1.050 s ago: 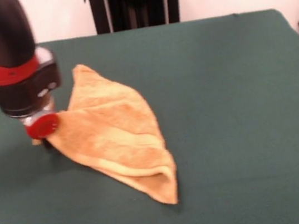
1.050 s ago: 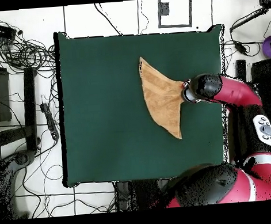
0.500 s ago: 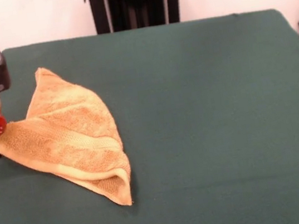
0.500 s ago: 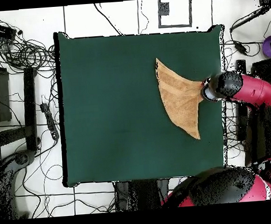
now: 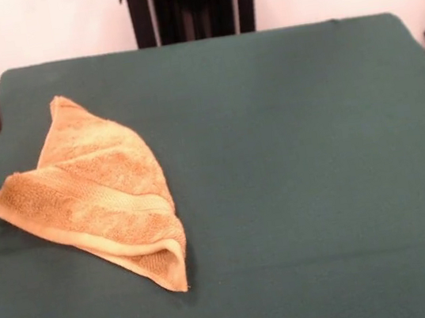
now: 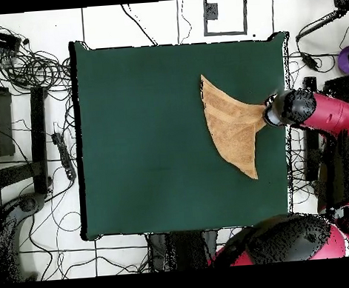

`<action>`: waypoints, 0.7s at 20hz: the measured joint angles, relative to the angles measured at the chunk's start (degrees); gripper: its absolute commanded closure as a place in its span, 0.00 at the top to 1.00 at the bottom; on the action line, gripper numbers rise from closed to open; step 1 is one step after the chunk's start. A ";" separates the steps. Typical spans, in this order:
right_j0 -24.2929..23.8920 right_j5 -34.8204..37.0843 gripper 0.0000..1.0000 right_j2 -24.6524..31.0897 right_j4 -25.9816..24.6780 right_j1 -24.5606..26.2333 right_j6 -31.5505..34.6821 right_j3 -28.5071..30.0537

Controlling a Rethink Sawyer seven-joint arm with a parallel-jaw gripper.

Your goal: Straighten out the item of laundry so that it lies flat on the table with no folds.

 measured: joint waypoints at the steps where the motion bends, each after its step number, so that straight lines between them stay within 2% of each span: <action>1: 0.04 -1.33 1.00 0.00 -0.25 -0.03 0.00 0.00; 4: 0.51 -4.13 1.00 -0.17 -0.46 -0.63 0.00 0.61; 14: 3.42 -3.26 1.00 -1.11 0.84 -3.07 0.00 4.36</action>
